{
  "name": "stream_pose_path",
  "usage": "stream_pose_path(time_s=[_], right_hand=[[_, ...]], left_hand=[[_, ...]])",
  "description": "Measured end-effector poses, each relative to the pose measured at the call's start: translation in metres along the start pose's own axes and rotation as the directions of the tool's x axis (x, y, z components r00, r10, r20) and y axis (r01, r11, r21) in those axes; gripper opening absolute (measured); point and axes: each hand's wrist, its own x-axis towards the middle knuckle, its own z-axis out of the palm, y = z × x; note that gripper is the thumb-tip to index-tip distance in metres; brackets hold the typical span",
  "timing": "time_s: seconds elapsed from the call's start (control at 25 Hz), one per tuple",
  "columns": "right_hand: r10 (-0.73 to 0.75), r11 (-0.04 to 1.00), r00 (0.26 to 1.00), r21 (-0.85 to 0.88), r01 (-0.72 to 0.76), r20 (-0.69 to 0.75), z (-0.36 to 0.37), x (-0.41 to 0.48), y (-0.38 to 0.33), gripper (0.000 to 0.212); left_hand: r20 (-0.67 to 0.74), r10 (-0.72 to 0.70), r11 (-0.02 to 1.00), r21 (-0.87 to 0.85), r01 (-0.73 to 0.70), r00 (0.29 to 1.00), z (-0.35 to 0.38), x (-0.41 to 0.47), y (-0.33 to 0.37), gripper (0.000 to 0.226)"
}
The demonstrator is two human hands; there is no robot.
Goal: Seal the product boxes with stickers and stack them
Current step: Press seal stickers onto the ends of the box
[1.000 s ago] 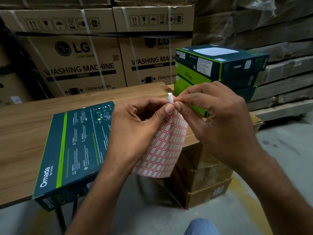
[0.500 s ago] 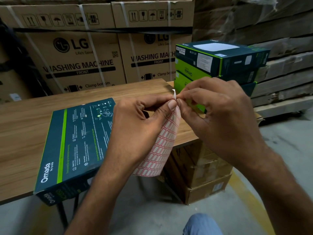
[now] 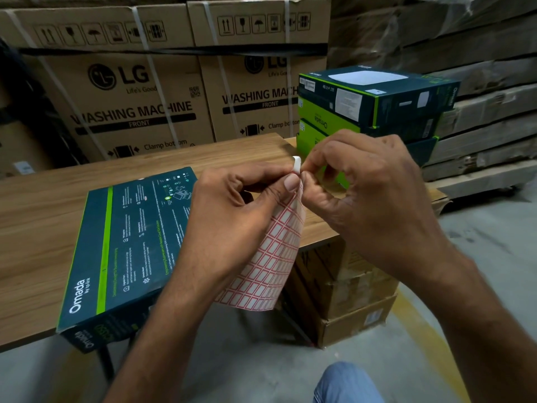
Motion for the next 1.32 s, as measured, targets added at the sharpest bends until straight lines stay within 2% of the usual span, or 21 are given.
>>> stream_pose_path(time_s=[0.12,0.28,0.56,0.76,0.88,1.08,1.32], right_hand=[[0.024,0.999,1.0,0.027,-0.024,0.007,0.0,0.0,0.001,0.022],[0.03,0.998,1.0,0.047,-0.031,0.006,0.0,-0.002,0.0,0.025],[0.006,1.0,1.0,-0.001,-0.006,-0.018,0.0,0.0,-0.002,0.034],[-0.027,1.0,0.999,-0.012,0.027,-0.032,0.001,0.001,0.0,0.032],[-0.021,1.0,0.999,-0.003,0.021,-0.031,0.002,0.001,0.002,0.032],[-0.009,1.0,0.999,0.024,0.01,-0.048,0.004,0.0,0.006,0.018],[0.076,0.99,0.997,0.119,-0.074,-0.013,0.003,-0.004,0.012,0.015]], left_hand=[[0.02,-0.021,1.0,-0.02,0.022,1.0,-0.002,0.001,0.0,0.018],[-0.02,-0.012,1.0,0.002,0.012,1.0,-0.002,0.0,-0.002,0.019],[-0.017,0.046,0.997,0.063,-0.045,0.999,0.0,-0.002,0.001,0.018],[0.011,0.053,0.997,0.062,-0.054,0.999,0.002,-0.001,-0.002,0.02],[0.016,0.039,0.999,0.013,-0.039,0.999,0.002,-0.001,-0.002,0.019],[0.033,0.019,0.999,-0.048,-0.017,0.999,0.002,0.001,-0.006,0.019],[0.052,-0.036,0.993,-0.114,0.041,0.998,0.001,0.002,-0.007,0.016]])
